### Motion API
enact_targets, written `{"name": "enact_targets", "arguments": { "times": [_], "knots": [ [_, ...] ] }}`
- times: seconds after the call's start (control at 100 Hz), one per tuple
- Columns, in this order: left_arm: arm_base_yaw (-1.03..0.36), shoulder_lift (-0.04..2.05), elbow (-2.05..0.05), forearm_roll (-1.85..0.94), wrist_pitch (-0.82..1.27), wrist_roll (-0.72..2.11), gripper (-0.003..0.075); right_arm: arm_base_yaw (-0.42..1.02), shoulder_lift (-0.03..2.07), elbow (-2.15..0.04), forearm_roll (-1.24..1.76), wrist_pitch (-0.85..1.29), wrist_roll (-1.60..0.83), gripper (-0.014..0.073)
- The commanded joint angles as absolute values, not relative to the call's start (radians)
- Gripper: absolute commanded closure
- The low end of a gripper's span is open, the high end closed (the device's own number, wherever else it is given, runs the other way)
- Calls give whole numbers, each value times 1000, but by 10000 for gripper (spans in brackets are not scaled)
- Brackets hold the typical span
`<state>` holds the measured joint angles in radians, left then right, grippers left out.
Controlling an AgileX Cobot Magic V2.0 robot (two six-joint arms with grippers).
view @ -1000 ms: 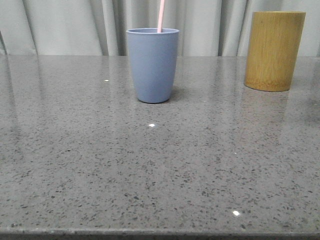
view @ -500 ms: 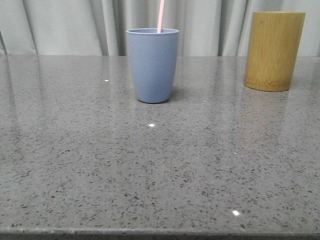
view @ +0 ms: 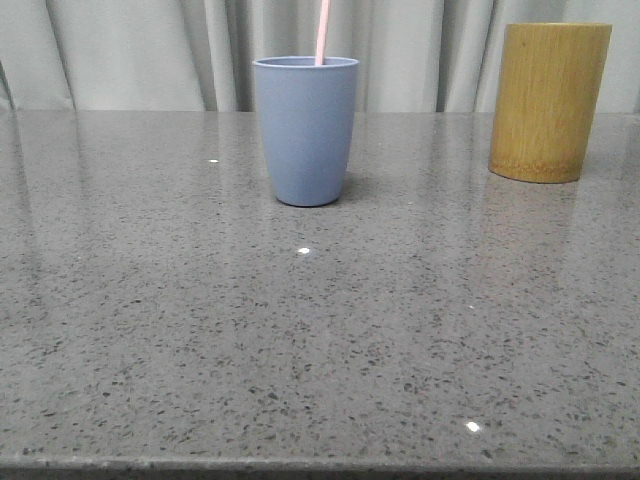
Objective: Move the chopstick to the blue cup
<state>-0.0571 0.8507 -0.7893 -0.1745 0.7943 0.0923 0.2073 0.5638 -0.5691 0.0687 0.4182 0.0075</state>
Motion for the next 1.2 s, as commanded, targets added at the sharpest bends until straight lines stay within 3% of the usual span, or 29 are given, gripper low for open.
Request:
{"name": "enact_targets", "arguments": {
  "times": [0.0, 0.04, 0.12, 1.01, 1.19],
  "knots": [
    [-56, 845, -816, -192, 728, 90, 554, 200, 562, -597, 62, 313, 7, 624],
    [-56, 845, -816, -192, 724, 90, 623, 200, 562, -597, 62, 308, 7, 668],
    [-56, 845, -816, -192, 718, 90, 743, 200, 562, -597, 62, 302, 7, 659],
    [-56, 845, -816, -192, 707, 90, 739, 200, 562, -597, 62, 304, 7, 661],
    [-60, 785, -710, -187, 477, 90, 739, 200, 562, -597, 62, 304, 7, 661]
  ]
}}
